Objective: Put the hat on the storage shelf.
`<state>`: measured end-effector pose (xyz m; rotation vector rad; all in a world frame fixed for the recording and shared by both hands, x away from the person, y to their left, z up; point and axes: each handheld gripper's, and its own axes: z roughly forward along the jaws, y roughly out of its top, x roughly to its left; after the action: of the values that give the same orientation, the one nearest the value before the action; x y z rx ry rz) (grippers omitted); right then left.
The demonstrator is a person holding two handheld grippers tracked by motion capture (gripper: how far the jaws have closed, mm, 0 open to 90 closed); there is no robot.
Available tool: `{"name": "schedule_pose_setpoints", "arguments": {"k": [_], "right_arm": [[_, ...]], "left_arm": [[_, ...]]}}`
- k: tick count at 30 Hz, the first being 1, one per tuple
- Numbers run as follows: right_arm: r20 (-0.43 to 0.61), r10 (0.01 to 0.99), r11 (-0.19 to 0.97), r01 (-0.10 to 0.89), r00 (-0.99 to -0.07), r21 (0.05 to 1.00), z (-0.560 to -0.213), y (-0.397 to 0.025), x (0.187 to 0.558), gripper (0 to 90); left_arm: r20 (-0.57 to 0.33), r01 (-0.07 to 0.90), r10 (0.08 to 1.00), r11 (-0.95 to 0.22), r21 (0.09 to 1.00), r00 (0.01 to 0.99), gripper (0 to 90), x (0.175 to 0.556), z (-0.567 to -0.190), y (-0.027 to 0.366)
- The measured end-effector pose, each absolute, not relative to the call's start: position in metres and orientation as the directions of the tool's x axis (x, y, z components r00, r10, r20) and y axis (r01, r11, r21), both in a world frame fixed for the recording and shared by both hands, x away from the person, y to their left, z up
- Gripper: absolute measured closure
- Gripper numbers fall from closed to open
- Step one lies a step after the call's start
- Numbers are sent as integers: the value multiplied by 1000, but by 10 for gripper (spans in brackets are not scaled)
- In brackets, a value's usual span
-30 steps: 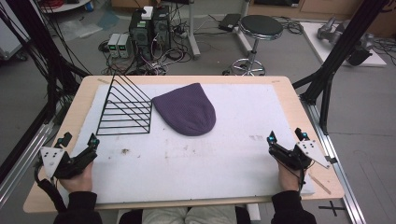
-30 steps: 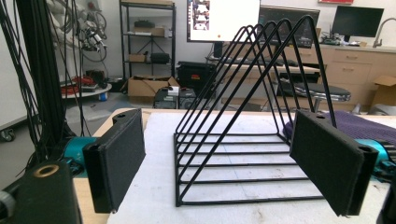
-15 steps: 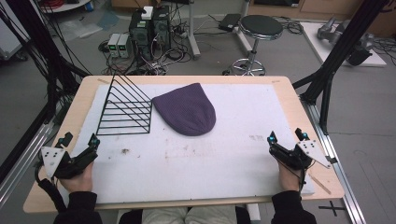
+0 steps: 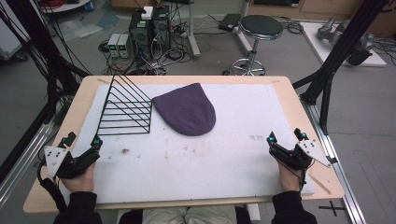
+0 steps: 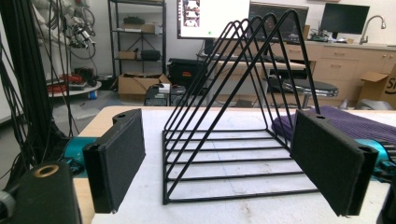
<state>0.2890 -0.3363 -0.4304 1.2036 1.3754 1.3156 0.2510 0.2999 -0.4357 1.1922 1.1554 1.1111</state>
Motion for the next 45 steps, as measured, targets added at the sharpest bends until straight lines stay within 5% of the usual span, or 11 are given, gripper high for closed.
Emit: {"name": "schedule_pose_setpoints", "arguments": {"k": [45], "right_arm": [[-104, 886, 179, 127, -452, 976, -355, -312, 350, 63]], "left_arm": [[-47, 5, 993, 47, 999, 104, 186, 254, -438, 299]]}}
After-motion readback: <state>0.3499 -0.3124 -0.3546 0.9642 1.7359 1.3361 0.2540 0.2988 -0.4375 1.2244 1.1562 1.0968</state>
